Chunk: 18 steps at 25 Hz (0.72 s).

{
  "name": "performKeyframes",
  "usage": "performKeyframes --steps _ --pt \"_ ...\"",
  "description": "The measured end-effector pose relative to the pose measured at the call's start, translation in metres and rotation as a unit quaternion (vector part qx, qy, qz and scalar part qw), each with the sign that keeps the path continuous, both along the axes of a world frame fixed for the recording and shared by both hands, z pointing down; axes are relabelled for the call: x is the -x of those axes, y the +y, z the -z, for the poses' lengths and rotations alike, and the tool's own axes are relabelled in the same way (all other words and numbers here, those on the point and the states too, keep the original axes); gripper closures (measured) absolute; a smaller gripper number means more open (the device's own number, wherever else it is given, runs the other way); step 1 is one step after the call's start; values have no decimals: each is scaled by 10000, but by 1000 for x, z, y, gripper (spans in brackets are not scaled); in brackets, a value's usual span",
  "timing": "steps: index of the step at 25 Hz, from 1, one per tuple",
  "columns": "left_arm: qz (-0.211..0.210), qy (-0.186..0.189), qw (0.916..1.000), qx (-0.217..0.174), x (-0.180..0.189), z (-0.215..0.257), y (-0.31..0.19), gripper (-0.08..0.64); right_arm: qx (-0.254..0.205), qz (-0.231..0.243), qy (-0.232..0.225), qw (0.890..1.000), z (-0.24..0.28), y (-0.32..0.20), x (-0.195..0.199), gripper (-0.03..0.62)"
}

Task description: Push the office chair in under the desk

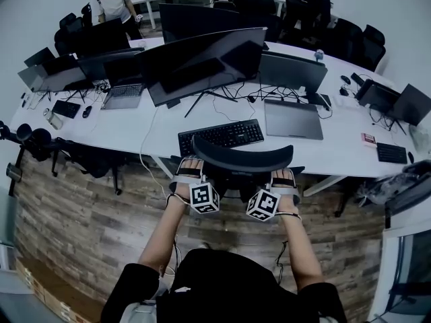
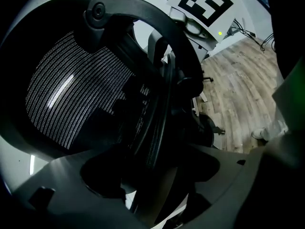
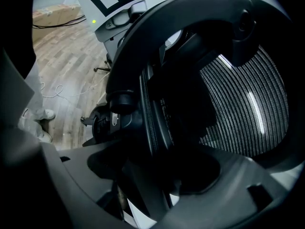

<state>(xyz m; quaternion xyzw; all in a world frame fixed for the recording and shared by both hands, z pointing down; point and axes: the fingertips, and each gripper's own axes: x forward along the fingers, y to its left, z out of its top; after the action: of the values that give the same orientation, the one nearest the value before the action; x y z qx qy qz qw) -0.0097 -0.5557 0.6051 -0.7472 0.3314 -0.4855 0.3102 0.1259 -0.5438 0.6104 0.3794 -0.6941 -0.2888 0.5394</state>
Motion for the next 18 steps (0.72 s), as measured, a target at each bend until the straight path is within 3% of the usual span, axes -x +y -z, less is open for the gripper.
performKeyframes --steps 18 --pt "-199 60 9998 -23 8 -2 -10 193 -91 -254 39 9996 -3 -7 9 275"
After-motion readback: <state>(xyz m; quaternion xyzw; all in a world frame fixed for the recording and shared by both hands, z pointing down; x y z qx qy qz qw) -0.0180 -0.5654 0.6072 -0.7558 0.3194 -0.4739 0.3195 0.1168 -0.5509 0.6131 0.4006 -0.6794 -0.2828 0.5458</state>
